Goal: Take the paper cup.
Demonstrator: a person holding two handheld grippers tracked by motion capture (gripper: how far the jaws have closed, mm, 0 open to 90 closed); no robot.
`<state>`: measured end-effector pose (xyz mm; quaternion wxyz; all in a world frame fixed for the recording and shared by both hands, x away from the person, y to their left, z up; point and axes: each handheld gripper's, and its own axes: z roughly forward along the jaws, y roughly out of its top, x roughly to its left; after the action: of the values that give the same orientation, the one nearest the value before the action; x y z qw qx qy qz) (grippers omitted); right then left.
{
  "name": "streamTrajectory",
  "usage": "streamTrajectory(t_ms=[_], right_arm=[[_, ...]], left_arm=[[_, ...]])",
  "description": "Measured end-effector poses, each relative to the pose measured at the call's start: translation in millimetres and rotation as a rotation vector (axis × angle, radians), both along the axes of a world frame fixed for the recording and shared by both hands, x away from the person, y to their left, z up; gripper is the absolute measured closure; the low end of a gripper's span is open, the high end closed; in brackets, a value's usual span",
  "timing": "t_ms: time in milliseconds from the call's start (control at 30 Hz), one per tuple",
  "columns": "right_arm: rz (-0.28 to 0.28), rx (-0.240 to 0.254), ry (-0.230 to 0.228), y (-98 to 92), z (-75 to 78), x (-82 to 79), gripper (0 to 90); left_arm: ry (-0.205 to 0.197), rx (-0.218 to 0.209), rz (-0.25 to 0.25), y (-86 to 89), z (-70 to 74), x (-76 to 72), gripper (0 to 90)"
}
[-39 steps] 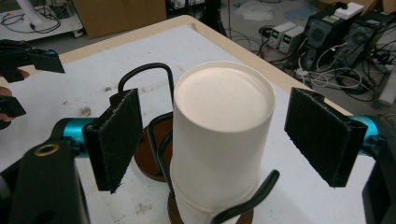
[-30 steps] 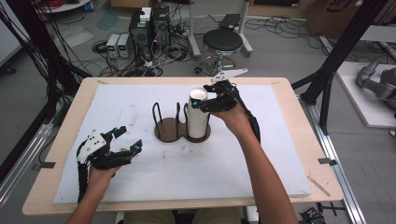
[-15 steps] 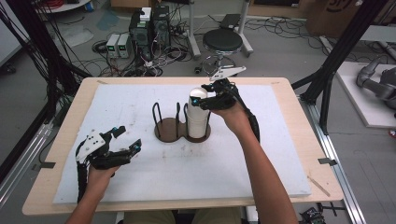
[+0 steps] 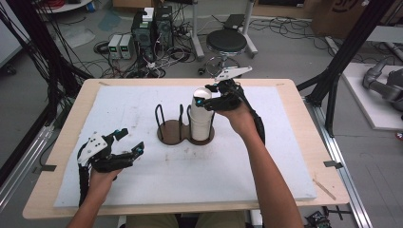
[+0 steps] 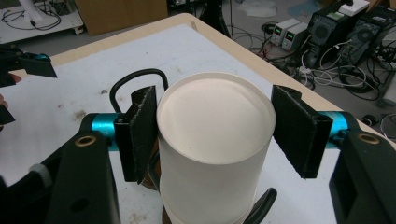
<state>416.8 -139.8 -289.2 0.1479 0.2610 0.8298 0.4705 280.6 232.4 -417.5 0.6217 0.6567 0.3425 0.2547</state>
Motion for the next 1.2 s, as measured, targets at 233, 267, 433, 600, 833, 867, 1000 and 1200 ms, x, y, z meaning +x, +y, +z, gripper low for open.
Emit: streamTrajectory(t_ms=[233, 267, 433, 600, 833, 867, 1000, 1200], right_arm=[[-0.005, 0.005, -0.012, -2.5, 10.0, -2.3, 35.2], [-0.005, 0.005, -0.008, -2.6, 12.1, -3.1, 35.3], [-0.003, 0.005, -0.018, -2.8, 27.0, -6.8, 35.4], [-0.002, 0.011, -0.037, -5.9, 39.5, -11.5, 35.7], [0.002, 0.025, -0.058, -11.6, 60.2, -19.8, 36.1], [0.004, 0.032, -0.059, -12.4, 62.5, -20.5, 36.2], [0.01, 0.041, -0.06, -15.8, 71.3, -24.5, 36.3], [0.014, 0.056, -0.083, -23.1, 82.6, -33.6, 36.4]], left_arm=[[-0.001, -0.003, -0.002, 0.0, 0.1, -0.2, 17.2], [-0.002, -0.001, -0.003, -0.2, 0.3, -0.2, 17.2], [-0.002, -0.002, -0.007, -0.9, 0.6, -0.5, 17.2], [-0.004, -0.01, -0.009, -0.9, 1.0, -0.9, 17.2], [-0.002, -0.012, -0.013, -0.8, 1.1, -0.8, 17.2], [-0.003, -0.013, -0.011, -1.0, 1.0, -0.9, 17.2], [-0.005, -0.015, -0.014, -1.5, 1.0, -0.8, 17.2], [-0.005, -0.014, -0.016, -2.0, 1.3, -1.2, 17.2]])
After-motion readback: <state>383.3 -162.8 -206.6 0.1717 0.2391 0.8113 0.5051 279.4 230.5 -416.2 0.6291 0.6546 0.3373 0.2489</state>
